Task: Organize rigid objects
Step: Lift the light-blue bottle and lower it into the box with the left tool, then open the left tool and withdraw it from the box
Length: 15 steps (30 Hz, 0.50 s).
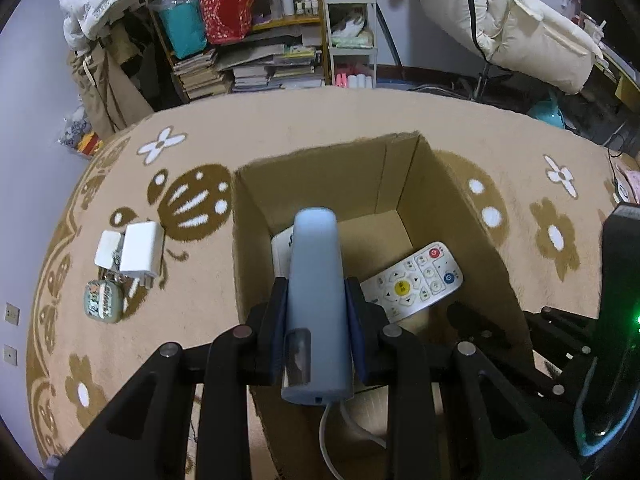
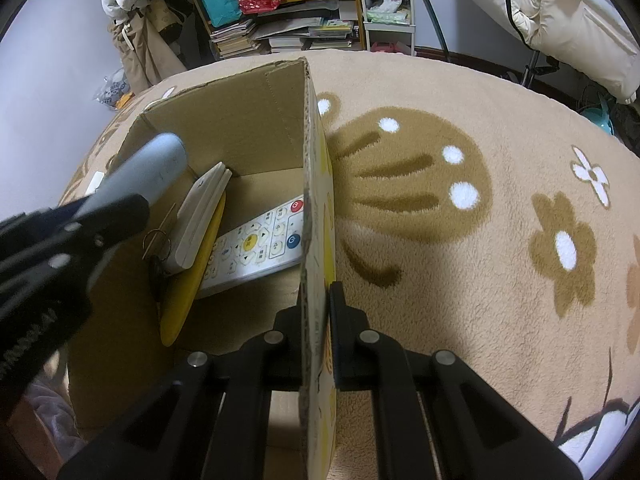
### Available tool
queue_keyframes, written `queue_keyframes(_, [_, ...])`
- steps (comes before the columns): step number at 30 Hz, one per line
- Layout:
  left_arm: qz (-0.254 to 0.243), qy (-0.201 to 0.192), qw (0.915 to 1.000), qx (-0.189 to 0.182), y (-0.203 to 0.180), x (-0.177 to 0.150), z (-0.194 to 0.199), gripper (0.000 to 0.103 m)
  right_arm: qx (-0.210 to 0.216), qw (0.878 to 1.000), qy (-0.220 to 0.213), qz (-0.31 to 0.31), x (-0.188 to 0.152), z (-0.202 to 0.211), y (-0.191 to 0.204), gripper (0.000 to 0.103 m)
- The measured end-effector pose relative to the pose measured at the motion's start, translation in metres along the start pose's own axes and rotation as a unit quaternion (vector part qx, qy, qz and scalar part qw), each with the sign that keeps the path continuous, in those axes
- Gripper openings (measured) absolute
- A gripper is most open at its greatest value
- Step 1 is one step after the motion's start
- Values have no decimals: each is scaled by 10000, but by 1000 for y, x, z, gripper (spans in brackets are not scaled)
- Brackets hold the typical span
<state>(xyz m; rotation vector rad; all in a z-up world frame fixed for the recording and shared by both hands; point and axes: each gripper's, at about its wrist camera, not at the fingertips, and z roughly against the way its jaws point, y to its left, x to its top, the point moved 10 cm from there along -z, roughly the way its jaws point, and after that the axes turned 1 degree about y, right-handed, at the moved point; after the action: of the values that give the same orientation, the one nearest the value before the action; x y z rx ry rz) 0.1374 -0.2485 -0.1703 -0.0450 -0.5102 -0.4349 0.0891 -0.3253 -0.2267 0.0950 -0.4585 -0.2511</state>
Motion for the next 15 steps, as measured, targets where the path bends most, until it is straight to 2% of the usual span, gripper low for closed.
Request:
queue_keyframes(3, [10, 19, 10000, 44, 1, -2, -3, 26, -2, 10000, 0, -5, 0, 0, 0, 9])
queue_keyframes(6, [-28, -145, 9998, 119, 4, 2, 2, 24, 7, 10000, -4, 6, 0, 0, 0, 10])
queue_keyframes(15, [64, -391, 9992, 35, 17, 19, 30, 26, -2, 10000, -15, 19, -3, 1, 7, 10])
